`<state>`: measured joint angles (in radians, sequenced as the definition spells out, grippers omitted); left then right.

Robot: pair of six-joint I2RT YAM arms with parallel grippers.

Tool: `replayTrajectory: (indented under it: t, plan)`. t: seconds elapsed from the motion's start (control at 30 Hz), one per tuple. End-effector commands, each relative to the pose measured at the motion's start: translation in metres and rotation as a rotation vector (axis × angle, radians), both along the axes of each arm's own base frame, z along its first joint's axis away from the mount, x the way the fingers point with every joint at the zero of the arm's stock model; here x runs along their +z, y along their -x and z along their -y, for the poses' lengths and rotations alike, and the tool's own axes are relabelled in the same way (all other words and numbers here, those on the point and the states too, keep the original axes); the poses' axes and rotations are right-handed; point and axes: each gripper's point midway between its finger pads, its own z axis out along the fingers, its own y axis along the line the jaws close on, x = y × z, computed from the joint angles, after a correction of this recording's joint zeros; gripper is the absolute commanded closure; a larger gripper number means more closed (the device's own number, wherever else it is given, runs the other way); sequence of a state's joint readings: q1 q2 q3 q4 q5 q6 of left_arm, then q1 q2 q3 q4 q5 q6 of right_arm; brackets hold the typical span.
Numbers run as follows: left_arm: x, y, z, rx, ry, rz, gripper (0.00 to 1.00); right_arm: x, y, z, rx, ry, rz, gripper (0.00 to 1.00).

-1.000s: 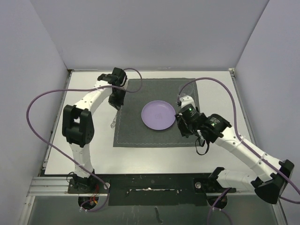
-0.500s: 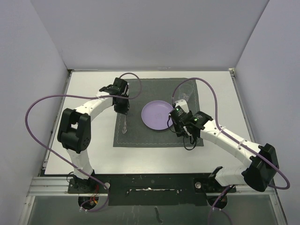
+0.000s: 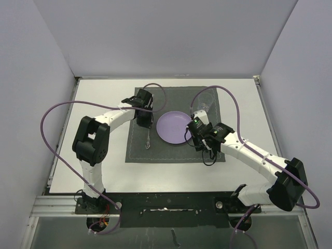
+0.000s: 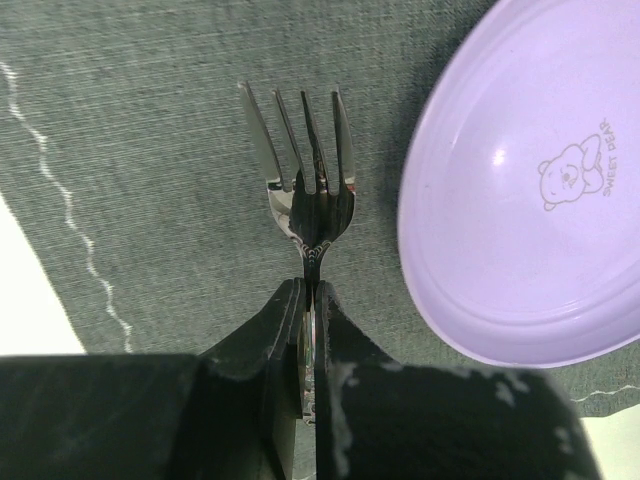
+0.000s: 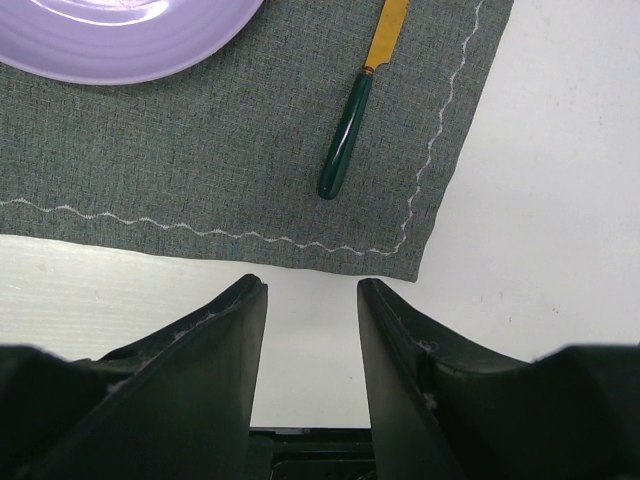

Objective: Set the dinner table for one person
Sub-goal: Place the fork on the napkin.

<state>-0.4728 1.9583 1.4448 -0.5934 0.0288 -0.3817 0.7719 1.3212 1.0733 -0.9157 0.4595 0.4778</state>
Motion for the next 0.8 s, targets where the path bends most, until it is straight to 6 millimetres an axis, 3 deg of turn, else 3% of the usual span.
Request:
replayTrajectory:
  t: [0.0, 0.27, 0.77]
  plan:
    - [0.003, -0.018, 0.011, 0.017, 0.023, 0.034, 1.00, 0.018, -0.011, -0.005, -0.021, -0.040, 0.066, 0.58]
    - [-0.004, -0.011, 0.002, 0.048, -0.021, 0.017, 1.00, 0.018, -0.012, -0.004, -0.012, -0.044, 0.070, 0.57]
    - [0.008, -0.003, -0.004, 0.079, -0.047, 0.008, 1.00, 0.018, -0.015, -0.011, 0.005, -0.064, 0.071, 0.57]
